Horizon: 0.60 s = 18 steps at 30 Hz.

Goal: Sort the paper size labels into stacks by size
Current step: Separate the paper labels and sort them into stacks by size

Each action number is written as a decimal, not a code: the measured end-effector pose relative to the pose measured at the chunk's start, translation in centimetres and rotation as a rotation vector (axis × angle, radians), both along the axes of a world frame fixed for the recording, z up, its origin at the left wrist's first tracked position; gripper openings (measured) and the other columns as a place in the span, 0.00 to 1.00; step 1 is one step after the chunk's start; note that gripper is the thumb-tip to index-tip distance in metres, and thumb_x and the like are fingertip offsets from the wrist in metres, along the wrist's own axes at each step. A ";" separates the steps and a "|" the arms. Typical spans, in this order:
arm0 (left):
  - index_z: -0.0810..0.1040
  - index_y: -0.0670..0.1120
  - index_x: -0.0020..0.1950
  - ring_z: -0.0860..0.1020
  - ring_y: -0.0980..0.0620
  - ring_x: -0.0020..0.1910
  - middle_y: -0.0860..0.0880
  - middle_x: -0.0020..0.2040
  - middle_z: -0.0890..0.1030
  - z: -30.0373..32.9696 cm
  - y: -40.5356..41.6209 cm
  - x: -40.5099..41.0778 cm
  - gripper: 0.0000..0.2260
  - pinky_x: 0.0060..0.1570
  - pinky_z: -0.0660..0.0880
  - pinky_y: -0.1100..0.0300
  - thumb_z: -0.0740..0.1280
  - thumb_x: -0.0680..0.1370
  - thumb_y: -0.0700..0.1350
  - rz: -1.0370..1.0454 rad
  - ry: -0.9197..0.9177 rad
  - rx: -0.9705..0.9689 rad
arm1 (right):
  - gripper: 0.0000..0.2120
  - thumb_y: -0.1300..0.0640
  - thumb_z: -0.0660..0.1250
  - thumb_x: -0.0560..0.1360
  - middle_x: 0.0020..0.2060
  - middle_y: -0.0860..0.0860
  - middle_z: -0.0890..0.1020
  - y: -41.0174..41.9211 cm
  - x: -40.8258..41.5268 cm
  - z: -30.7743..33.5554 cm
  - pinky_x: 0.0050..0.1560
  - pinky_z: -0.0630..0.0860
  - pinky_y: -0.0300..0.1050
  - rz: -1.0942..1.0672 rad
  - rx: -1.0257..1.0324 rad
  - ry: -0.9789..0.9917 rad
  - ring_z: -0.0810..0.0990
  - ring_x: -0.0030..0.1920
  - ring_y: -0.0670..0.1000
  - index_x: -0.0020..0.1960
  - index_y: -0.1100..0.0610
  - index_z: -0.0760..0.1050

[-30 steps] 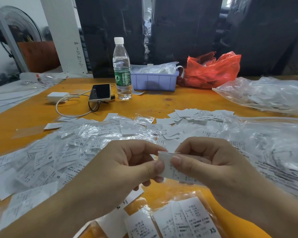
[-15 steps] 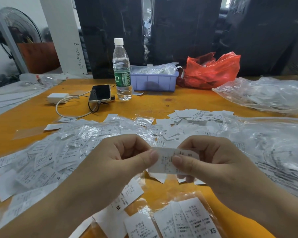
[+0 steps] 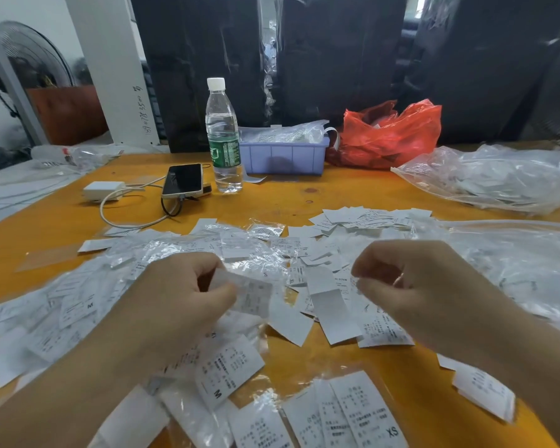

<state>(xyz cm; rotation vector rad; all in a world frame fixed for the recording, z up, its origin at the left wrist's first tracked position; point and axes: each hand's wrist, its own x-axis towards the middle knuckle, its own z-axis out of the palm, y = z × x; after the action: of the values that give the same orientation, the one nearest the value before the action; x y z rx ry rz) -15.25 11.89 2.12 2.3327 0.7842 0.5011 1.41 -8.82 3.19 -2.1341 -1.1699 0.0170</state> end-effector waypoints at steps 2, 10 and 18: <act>0.77 0.55 0.42 0.76 0.54 0.30 0.54 0.31 0.78 0.0 0.1 0.2 0.03 0.27 0.69 0.60 0.70 0.72 0.51 0.113 0.029 0.153 | 0.03 0.50 0.68 0.76 0.42 0.36 0.77 0.1 -0.1 -0.5 0.45 0.75 0.37 -0.022 -0.199 -0.106 0.77 0.45 0.39 0.48 0.43 0.76; 0.69 0.63 0.52 0.70 0.62 0.41 0.61 0.41 0.70 -0.6 -1.9 0.6 0.13 0.35 0.63 0.68 0.69 0.71 0.57 0.032 -0.063 0.383 | 0.35 0.28 0.60 0.70 0.65 0.39 0.65 1.1 -1.2 -1.7 0.64 0.65 0.45 0.020 -0.477 -0.166 0.60 0.65 0.44 0.73 0.41 0.61; 0.72 0.63 0.46 0.69 0.69 0.49 0.63 0.45 0.72 -1.4 -3.9 1.3 0.09 0.37 0.65 0.69 0.63 0.69 0.63 -0.190 -0.036 0.274 | 0.04 0.49 0.66 0.77 0.46 0.40 0.74 1.3 -1.6 -1.6 0.50 0.69 0.38 0.080 -0.130 -0.207 0.69 0.51 0.42 0.44 0.44 0.73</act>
<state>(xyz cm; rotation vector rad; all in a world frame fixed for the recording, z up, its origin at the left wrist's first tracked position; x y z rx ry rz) -13.96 7.95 0.73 2.6092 0.4951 0.5951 -0.15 -7.48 1.64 -2.2428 -1.4080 -0.0969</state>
